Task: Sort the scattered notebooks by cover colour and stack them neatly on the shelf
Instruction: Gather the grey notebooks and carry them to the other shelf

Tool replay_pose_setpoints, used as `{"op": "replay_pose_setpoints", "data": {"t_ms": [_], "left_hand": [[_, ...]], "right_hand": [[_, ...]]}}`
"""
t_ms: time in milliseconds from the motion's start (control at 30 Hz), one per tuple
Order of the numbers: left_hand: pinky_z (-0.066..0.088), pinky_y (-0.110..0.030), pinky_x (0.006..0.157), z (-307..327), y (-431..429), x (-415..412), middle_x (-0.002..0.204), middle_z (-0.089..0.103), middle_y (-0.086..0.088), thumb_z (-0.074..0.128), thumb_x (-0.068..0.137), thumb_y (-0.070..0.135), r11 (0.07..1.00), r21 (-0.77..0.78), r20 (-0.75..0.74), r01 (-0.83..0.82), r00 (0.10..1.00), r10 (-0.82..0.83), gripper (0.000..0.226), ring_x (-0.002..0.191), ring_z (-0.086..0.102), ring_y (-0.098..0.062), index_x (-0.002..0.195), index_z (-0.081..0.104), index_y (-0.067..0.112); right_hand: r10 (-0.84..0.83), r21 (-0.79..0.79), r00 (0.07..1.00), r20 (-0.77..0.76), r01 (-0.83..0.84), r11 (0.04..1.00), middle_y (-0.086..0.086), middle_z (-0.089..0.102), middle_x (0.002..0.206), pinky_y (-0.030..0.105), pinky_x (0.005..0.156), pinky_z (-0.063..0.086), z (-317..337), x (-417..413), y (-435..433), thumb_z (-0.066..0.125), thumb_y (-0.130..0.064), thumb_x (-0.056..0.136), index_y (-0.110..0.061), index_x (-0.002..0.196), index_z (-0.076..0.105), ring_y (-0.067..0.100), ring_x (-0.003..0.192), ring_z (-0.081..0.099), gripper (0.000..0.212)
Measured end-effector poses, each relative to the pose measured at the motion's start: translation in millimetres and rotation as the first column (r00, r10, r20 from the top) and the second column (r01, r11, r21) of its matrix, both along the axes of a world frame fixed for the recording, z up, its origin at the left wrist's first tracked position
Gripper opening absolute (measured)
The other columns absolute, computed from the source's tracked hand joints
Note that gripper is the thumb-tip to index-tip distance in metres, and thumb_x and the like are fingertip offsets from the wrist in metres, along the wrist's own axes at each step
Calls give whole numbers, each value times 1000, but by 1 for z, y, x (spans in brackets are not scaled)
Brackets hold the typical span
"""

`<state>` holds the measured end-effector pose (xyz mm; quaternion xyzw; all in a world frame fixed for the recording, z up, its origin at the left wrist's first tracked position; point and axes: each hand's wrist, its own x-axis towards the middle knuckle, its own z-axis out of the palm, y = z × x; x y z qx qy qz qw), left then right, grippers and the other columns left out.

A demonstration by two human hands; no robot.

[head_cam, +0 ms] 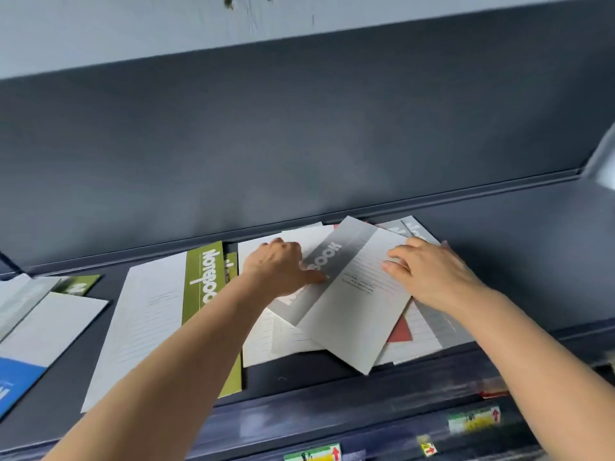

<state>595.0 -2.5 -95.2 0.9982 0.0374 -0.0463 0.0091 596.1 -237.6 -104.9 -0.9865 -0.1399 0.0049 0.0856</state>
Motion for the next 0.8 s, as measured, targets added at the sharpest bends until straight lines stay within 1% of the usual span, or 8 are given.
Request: {"op": "replay_pose_setpoints", "data": {"t_ms": [133,233,300,500,567,667,733,800], "left_hand": [[45,-36,80,-3,-6,8,113,60,-8,46,83,72,996,39,66,-74,995,72,68,106,56,-30,111,61,12],[44,-35,83,-4,4,7,121,57,-14,51,93,49,969,-84,65,-231,969,236,49,108,56,-34,115,56,6],[42,-31,74,-3,9,5,113,61,-17,56,92,35,928,-233,30,-290,952,305,32,93,55,-32,102,56,5],[31,-24,48,-1,12,3,67,50,-6,63,87,23,573,-695,-179,-434,877,447,24,52,42,-19,90,56,0],[40,-27,51,-2,10,4,72,59,-9,58,88,21,652,-646,-105,-398,892,440,21,58,52,-24,86,56,0],[48,-34,77,5,11,-1,113,65,-16,47,90,14,870,-299,62,-391,902,427,23,100,61,-34,104,61,3],[46,-35,86,8,22,-7,124,61,-12,43,90,7,886,-116,95,-448,883,459,35,113,57,-33,121,58,6],[45,-34,84,8,35,-10,124,62,-11,44,87,3,867,-1,99,-498,863,496,38,115,58,-32,123,58,7]], "right_hand": [[3,5,984,-178,-2,1000,2,27,155,44,111,24,-1,-15,13,35,-71,88,-32,146,35,26,143,20,71],[70,62,976,-205,-58,996,-1,10,160,49,116,14,-9,-20,26,43,-72,84,-39,149,23,26,148,-2,76],[113,55,973,-201,-104,993,-5,5,161,55,117,7,-10,-21,30,43,-70,87,-44,148,22,23,149,-5,70],[164,70,944,-285,-150,986,-9,0,161,52,118,1,-7,-7,14,51,-58,90,-49,146,22,18,149,-8,64],[177,65,936,-305,-165,984,-10,1,161,52,119,3,-6,0,6,53,-53,91,-49,146,23,15,149,-6,62],[155,6,934,-322,-162,987,-10,6,161,47,119,10,-2,10,-9,56,-47,92,-46,146,26,15,149,3,62],[155,6,939,-308,-161,987,-10,17,159,37,117,20,-1,16,-22,62,-40,90,-44,145,31,13,146,16,63],[153,28,936,-316,-152,988,-15,26,155,31,114,27,0,21,-34,66,-31,87,-43,142,37,9,142,26,63]]}}
